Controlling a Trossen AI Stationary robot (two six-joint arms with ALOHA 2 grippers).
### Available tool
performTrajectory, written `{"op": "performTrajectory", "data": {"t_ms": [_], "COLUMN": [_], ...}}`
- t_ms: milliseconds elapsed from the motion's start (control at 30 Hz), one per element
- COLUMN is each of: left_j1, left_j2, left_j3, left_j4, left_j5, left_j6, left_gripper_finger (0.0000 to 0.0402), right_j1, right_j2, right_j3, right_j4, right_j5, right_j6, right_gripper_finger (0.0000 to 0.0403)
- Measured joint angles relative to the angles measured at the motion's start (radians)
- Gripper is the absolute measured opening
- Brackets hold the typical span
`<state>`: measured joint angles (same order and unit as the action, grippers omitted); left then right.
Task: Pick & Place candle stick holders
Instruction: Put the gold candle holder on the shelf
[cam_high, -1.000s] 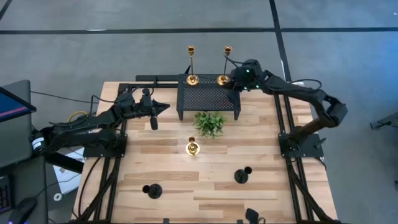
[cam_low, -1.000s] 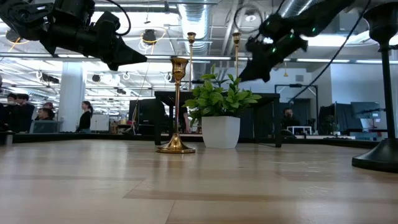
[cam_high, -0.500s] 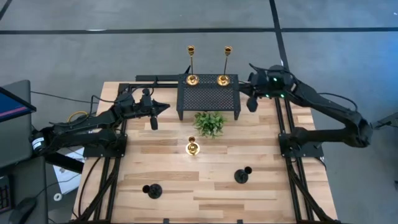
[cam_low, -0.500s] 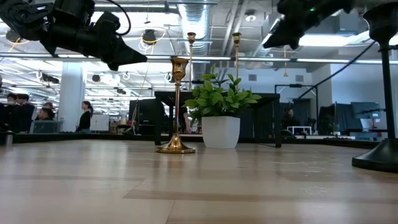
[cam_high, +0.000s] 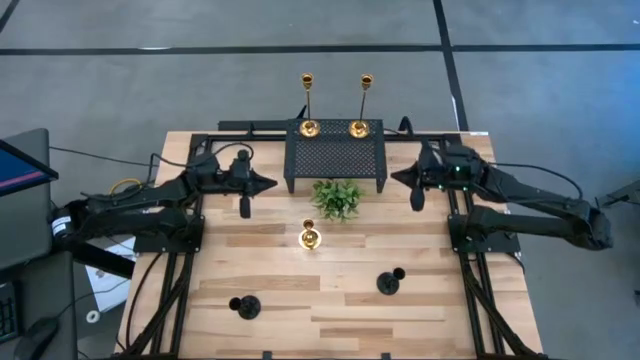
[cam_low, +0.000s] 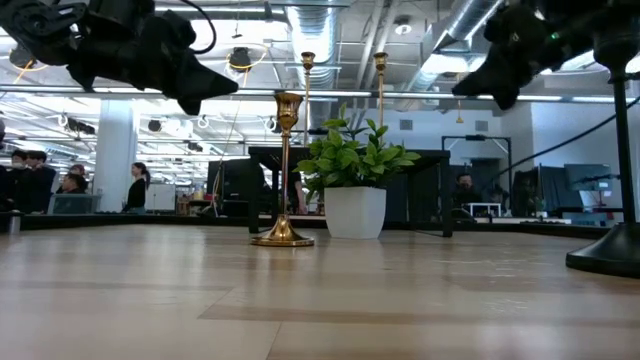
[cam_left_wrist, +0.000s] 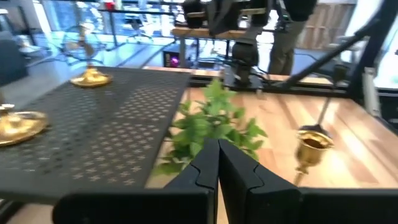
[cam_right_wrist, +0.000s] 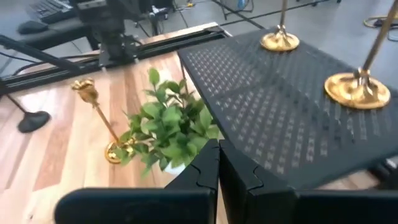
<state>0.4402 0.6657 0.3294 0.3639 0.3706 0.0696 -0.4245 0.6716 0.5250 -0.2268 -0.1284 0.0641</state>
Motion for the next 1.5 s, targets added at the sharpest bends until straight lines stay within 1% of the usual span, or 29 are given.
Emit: {"op": "performTrajectory", "data": {"t_ms": [167, 333, 567, 833, 1100, 1200, 1367, 1500], "left_j1": [-0.069, -0.111, -0.132, -0.133, -0.133, -0.133, -0.139, -0.177], "left_j2": [0.004, 0.003, 0.003, 0.003, 0.003, 0.003, 0.003, 0.003], "left_j3": [0.0, 0.0, 0.0, 0.0, 0.0, 0.0, 0.0, 0.0], "left_j4": [0.002, 0.003, 0.004, 0.004, 0.004, 0.004, 0.007, 0.027], "left_j5": [0.0, -0.002, -0.003, -0.003, -0.003, -0.003, 0.01, 0.051], "left_j6": [0.002, 0.003, 0.003, 0.002, 0.0, 0.0, 0.0, 0.0], "left_gripper_finger": [0.0007, 0.0007, 0.0007, 0.0007, 0.0007, 0.0007, 0.0007, 0.0007], "right_j1": [0.075, 0.151, 0.235, 0.336, 0.41, 0.435, 0.482, 0.519], "right_j2": [-0.02, -0.018, -0.018, -0.018, -0.018, -0.018, -0.004, 0.032], "right_j3": [-0.053, -0.06, -0.06, -0.06, -0.06, -0.06, -0.059, -0.059], "right_j4": [0.003, 0.002, 0.003, 0.003, 0.003, 0.004, 0.014, 0.091], "right_j5": [0.129, 0.179, 0.179, 0.174, 0.062, 0.03, 0.027, 0.029], "right_j6": [0.05, 0.068, 0.068, 0.076, 0.08, 0.135, 0.2, 0.2], "right_gripper_finger": [0.0, 0.0, 0.0, 0.0, 0.0, 0.0, 0.0, 0.0]}}
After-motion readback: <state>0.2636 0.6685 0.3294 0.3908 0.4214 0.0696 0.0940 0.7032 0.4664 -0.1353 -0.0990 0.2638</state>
